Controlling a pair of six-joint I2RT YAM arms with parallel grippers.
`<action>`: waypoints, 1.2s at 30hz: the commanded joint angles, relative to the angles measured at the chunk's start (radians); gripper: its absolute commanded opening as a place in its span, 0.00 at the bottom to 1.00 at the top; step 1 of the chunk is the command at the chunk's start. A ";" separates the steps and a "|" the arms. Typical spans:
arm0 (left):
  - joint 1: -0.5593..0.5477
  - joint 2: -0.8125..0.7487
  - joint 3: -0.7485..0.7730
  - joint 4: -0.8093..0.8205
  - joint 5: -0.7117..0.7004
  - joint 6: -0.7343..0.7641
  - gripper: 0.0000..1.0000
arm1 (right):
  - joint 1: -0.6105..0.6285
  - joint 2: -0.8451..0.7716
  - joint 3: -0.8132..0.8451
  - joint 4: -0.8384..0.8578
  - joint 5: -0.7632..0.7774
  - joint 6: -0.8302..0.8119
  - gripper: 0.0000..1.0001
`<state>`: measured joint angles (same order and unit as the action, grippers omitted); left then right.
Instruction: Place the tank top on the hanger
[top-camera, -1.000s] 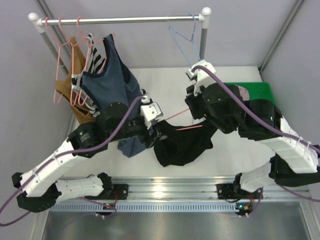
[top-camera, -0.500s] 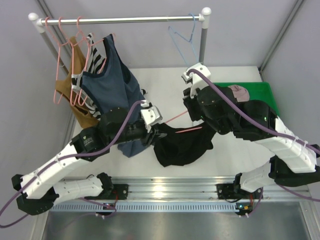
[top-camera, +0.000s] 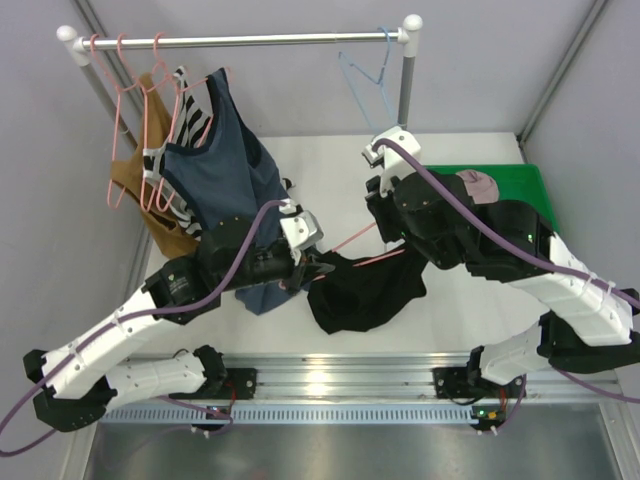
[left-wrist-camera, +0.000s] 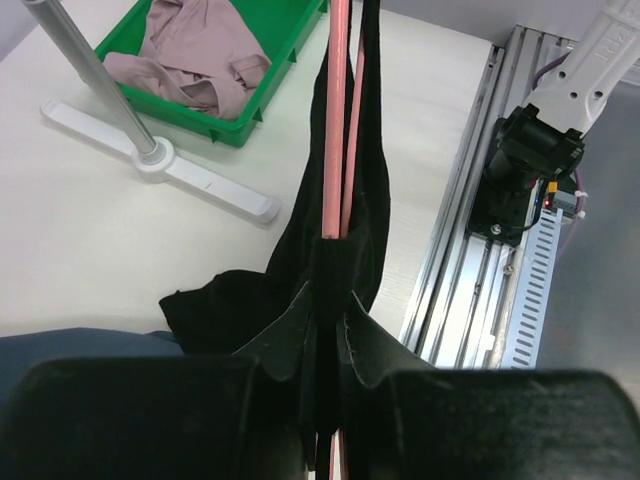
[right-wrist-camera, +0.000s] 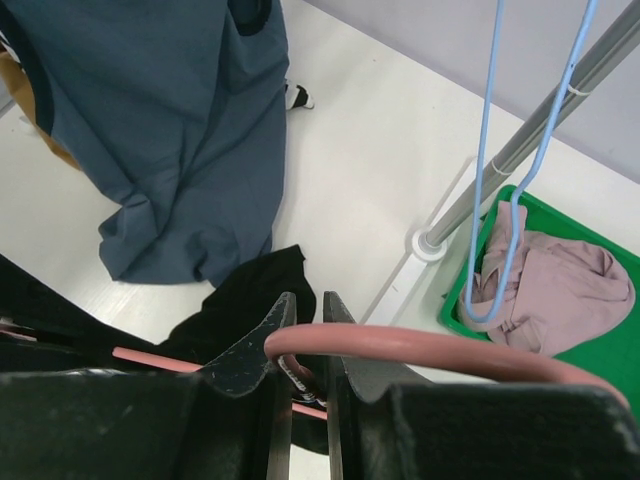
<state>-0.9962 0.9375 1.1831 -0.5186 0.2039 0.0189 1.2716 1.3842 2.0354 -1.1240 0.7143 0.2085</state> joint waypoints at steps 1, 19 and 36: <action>0.001 -0.012 -0.019 0.078 0.040 -0.017 0.00 | 0.017 0.004 0.000 0.053 0.019 -0.003 0.00; -0.001 -0.187 -0.220 0.296 0.097 -0.139 0.00 | 0.017 -0.004 -0.052 0.107 0.024 -0.001 0.41; -0.001 -0.250 -0.273 0.239 0.068 -0.188 0.00 | 0.015 -0.030 -0.099 0.171 0.019 -0.021 0.90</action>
<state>-0.9958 0.7147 0.9195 -0.3386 0.2718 -0.1513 1.2758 1.3830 1.9480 -1.0172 0.7170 0.2047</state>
